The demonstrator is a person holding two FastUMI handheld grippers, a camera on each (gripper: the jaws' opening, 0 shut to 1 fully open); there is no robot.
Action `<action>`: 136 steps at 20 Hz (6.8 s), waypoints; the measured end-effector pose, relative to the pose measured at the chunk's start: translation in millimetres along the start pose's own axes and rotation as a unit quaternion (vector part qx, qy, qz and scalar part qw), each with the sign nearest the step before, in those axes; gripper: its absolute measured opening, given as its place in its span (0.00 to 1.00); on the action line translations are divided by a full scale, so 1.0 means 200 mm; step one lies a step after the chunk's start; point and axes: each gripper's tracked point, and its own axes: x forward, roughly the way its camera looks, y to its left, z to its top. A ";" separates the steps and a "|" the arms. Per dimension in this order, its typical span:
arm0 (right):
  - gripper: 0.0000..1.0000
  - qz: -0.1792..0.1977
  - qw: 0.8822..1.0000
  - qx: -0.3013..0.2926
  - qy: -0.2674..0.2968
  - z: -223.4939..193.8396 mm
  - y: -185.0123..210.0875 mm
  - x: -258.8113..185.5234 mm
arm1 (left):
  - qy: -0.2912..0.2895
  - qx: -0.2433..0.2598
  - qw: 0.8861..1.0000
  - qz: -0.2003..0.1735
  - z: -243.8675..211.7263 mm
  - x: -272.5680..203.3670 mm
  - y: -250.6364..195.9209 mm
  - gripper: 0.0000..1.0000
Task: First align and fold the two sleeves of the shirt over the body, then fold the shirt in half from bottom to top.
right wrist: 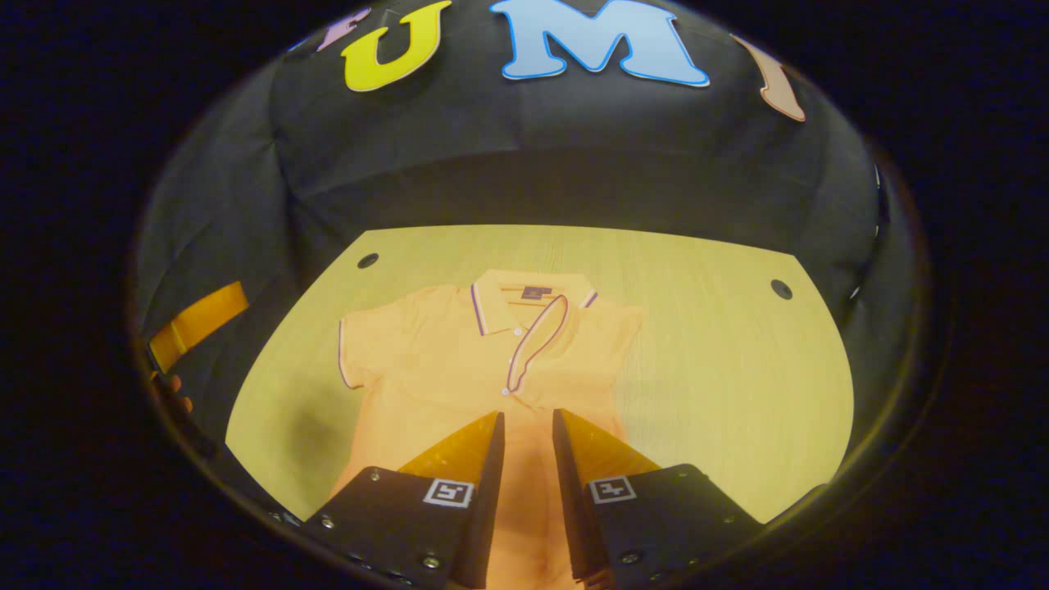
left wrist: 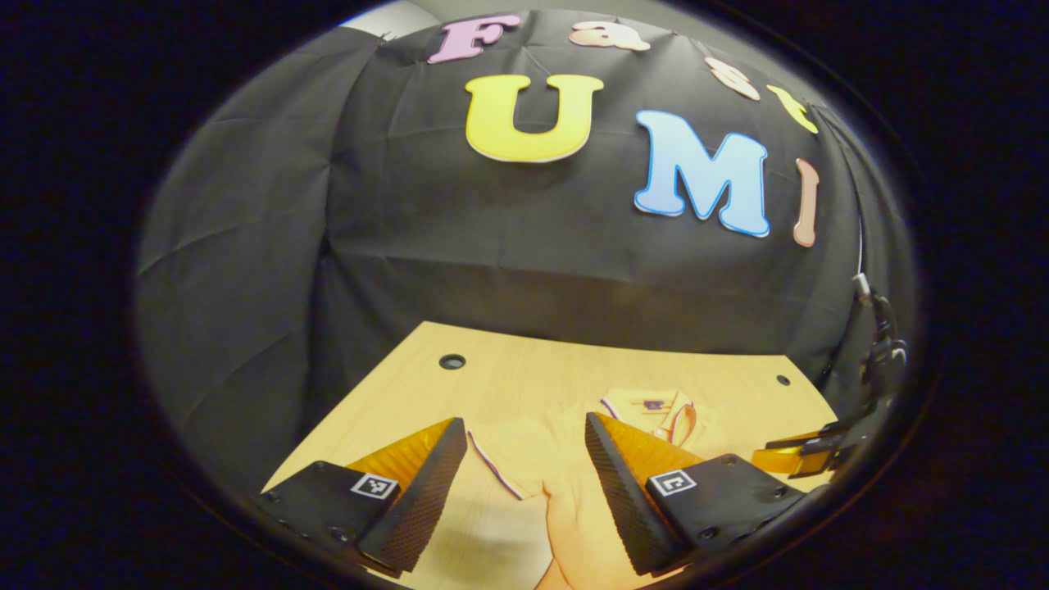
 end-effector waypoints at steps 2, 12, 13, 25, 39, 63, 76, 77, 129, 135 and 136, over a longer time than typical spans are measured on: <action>0.32 0.000 1.000 0.013 -0.002 -0.05 0.01 -0.09 | 0.025 0.000 1.000 -0.004 -0.11 0.13 0.01 0.95; 0.37 -0.036 0.996 0.080 0.004 -0.33 -0.02 -0.39 | 0.135 0.001 0.991 0.017 -0.60 0.55 0.12 0.95; 0.37 -0.042 0.995 0.087 0.007 -0.37 -0.03 -0.41 | 0.144 0.001 0.989 0.018 -0.64 0.57 0.12 0.97; 0.37 -0.063 0.987 0.144 0.016 -0.47 -0.10 -0.43 | 0.174 0.035 0.983 0.041 -0.81 0.63 0.12 0.92; 0.37 -0.047 0.986 0.160 0.027 -0.50 -0.07 -0.40 | 0.171 0.117 0.978 0.012 -0.70 0.70 0.02 0.07; 0.37 -0.074 0.971 0.227 0.018 -0.66 -0.27 -0.51 | 0.144 0.163 0.963 -0.159 -0.59 0.54 -0.97 0.65; 0.37 -0.040 0.978 0.154 0.134 -0.99 -0.31 -0.54 | 0.198 0.140 0.963 -0.117 -0.77 -0.30 -0.47 1.00; 0.43 -0.035 0.978 0.147 0.146 -1.01 -0.30 -0.54 | 0.209 0.133 0.962 -0.111 -0.82 -0.37 -0.44 1.00; 0.00 -0.062 0.954 0.077 0.282 -0.99 -0.26 -0.41 | 0.461 0.033 0.887 -0.018 -1.20 -0.66 -0.36 0.07; 0.00 -0.054 0.968 0.085 0.231 -0.63 -0.31 -0.30 | 0.421 0.027 0.906 -0.020 -0.94 -0.45 -0.40 0.07; 0.00 -0.053 0.970 0.083 0.224 -0.57 -0.32 -0.28 | 0.414 0.027 0.909 -0.019 -0.88 -0.41 -0.40 0.07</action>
